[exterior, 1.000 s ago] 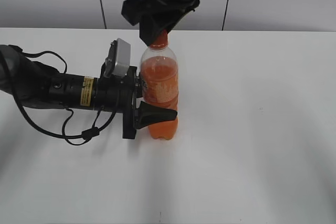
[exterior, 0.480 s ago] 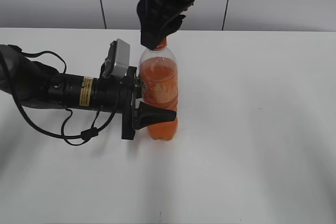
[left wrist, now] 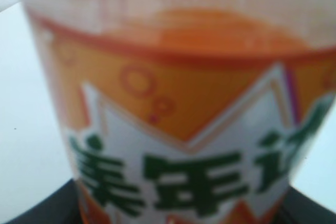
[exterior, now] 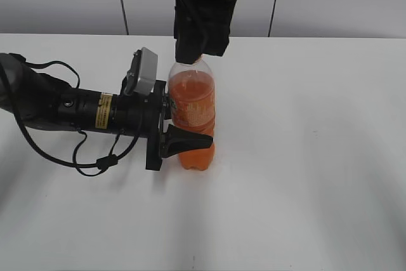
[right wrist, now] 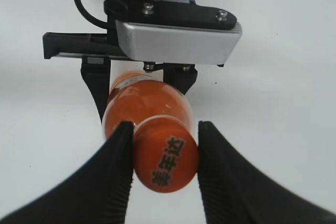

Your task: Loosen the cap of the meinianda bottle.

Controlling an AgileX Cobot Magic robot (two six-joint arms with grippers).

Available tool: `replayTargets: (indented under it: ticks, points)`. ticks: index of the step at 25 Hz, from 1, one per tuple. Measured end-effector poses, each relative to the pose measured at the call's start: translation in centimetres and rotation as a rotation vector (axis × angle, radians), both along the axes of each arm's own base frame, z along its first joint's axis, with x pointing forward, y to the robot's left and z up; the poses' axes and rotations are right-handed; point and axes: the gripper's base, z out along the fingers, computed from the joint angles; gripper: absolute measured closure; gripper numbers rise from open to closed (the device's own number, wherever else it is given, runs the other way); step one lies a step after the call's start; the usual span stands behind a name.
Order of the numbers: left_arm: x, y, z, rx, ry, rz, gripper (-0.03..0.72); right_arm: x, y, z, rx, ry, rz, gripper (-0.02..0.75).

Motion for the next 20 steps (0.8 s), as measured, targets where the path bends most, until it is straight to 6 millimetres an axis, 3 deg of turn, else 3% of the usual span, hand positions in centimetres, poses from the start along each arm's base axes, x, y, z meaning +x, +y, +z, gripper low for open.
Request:
replayTargets:
  ticks: [14,20]
  points:
    - [0.02,-0.01,0.03,-0.001,-0.001,0.0,0.28,-0.01,-0.01,0.0,-0.005,-0.006,0.02,0.452]
    - [-0.09,-0.01,0.02,-0.001,0.005,-0.012,0.28,0.01,-0.17,0.28,-0.009,-0.024,0.018,0.375]
